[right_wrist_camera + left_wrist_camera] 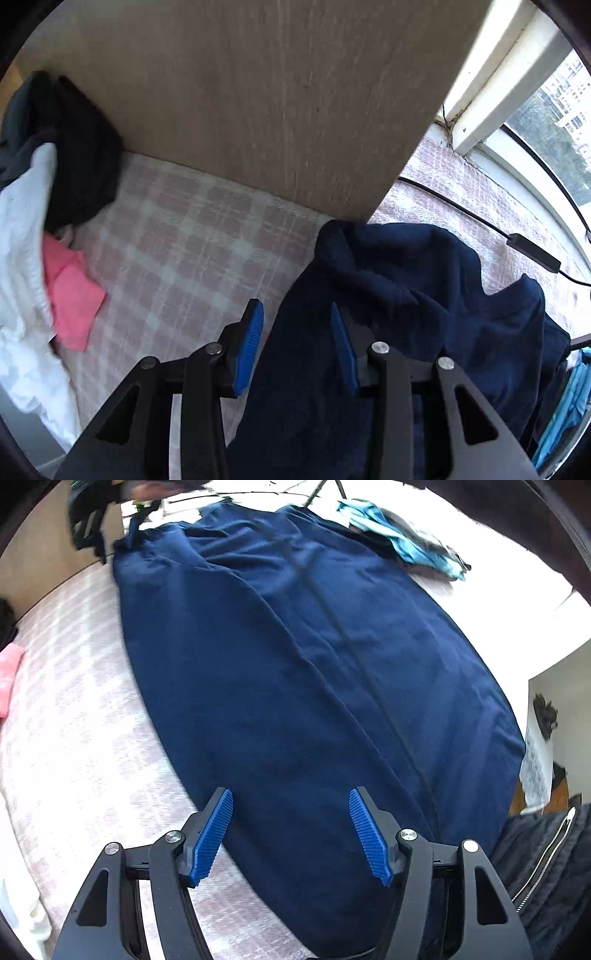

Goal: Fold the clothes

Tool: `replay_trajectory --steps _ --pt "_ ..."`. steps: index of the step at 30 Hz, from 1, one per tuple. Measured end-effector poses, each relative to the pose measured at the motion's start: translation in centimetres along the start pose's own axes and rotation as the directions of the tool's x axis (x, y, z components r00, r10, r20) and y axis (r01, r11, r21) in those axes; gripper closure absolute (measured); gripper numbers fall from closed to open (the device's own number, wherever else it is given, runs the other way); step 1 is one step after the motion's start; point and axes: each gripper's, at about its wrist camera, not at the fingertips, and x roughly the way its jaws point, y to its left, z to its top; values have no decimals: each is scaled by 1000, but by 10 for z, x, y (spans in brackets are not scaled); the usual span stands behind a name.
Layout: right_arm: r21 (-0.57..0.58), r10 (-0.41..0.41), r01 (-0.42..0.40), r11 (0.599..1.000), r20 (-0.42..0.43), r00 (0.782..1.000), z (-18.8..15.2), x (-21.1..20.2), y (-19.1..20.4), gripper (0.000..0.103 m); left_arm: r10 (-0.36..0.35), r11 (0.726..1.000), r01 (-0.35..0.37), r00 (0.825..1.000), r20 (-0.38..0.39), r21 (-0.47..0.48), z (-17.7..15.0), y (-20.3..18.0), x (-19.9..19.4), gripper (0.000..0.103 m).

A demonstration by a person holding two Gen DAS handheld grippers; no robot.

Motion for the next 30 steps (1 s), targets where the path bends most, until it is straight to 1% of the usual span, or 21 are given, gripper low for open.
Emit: replay_trajectory --steps 2,4,7,8,9,10,12,13,15,16,19,21,23,24,25,27,28,30 --pt "17 -46 47 999 -23 999 5 8 -1 65 23 999 -23 1000 4 27 -2 -4 1 40" --pt "22 -39 39 999 -25 999 9 11 -1 65 23 999 -23 1000 7 35 -4 -5 1 38" --pt "22 -42 42 999 3 999 11 11 -1 66 14 999 -14 1000 11 40 -6 -5 1 36" --pt "15 -47 47 999 11 999 11 11 0 70 12 999 -12 1000 11 42 -7 -5 1 36" --pt "10 -56 56 998 15 998 10 9 -1 85 11 999 -11 1000 10 44 -6 -5 2 34" --pt "12 -49 48 999 14 999 9 8 -3 97 11 999 -11 1000 10 48 -6 -6 2 32" --pt "48 4 -6 999 36 999 8 -1 -12 98 17 998 -18 1000 8 65 -5 -9 3 30" --pt "63 16 -20 998 69 997 6 -9 -17 99 21 997 -21 1000 9 70 -3 -12 6 29" --pt "93 41 -54 994 138 990 3 -27 -28 100 26 997 -27 1000 11 79 -3 -15 8 28" --pt "102 68 -86 991 165 984 3 -34 -33 100 26 996 -27 1000 12 83 -2 -15 8 27" --pt "69 184 -195 978 135 974 7 -29 -35 99 25 996 -26 1000 14 89 -2 -16 9 27" --pt "45 210 -215 976 93 973 6 -23 -29 98 22 996 -23 1000 15 88 -2 -15 9 27" --pt "6 192 -194 981 119 974 1 -35 -24 98 23 995 -24 1000 14 94 -2 -15 9 27" --pt "-14 183 -183 983 132 974 -2 -42 -21 96 24 995 -25 1000 13 99 -2 -15 9 27" --pt "-28 181 -178 984 147 973 -4 -50 -20 90 25 994 -26 1000 12 102 -1 -16 9 27" --pt "-25 219 -218 976 190 957 -8 -78 -28 83 20 995 -21 1000 8 99 0 -16 9 27" --pt "-23 245 -246 969 210 947 -10 -92 -34 83 12 996 -12 1000 5 90 0 -14 8 29" --pt "-13 331 -338 941 240 913 -17 -126 -51 83 -5 998 5 1000 5 62 -1 -8 4 36"
